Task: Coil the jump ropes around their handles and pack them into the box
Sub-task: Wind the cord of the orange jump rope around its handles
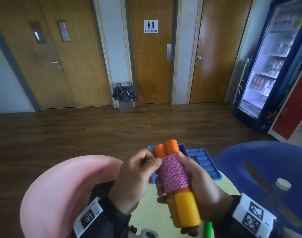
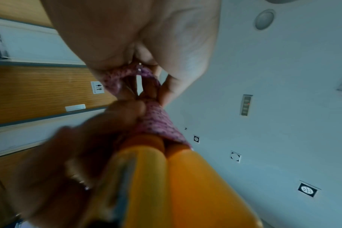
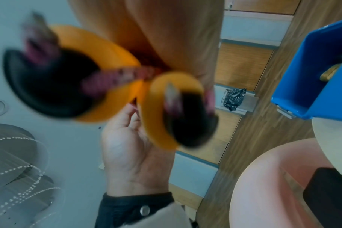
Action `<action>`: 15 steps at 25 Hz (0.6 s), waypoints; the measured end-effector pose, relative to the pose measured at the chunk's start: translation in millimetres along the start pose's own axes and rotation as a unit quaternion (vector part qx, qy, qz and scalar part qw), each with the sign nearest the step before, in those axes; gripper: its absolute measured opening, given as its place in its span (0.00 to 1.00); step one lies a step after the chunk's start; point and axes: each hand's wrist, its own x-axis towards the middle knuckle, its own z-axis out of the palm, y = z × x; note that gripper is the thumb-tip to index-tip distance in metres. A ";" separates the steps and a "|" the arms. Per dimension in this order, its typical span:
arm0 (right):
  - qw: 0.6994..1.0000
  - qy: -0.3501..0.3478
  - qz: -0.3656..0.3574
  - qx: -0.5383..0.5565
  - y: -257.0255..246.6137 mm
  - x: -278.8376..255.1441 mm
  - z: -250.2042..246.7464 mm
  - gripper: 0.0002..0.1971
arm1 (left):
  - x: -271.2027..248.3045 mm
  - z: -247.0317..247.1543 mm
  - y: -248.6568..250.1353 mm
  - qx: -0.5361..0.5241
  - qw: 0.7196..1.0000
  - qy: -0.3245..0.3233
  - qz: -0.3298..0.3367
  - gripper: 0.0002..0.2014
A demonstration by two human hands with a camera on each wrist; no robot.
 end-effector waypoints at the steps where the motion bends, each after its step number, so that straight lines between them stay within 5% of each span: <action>1: 1.000 0.017 -0.001 -0.017 -0.6 2.0 1.1 0.26 | -0.7 -0.2 0.7 0.024 0.999 0.015 0.020 0.13; 7: 0.975 0.133 -0.079 -0.159 3.4 14.5 9.3 0.17 | -3.5 4.6 1.1 0.189 0.973 0.076 0.111 0.16; 9: 0.959 0.167 -0.104 -0.202 6.5 16.8 9.1 0.17 | -1.5 6.9 2.2 0.132 0.988 0.054 0.059 0.17; 12: 0.937 0.201 -0.124 -0.258 5.8 18.5 3.1 0.16 | 3.8 5.0 -0.1 -0.088 0.993 0.018 -0.081 0.17; 15: 0.916 0.218 -0.148 -0.303 0.7 19.5 -2.1 0.17 | 4.5 0.3 1.1 -0.116 0.984 0.005 -0.131 0.15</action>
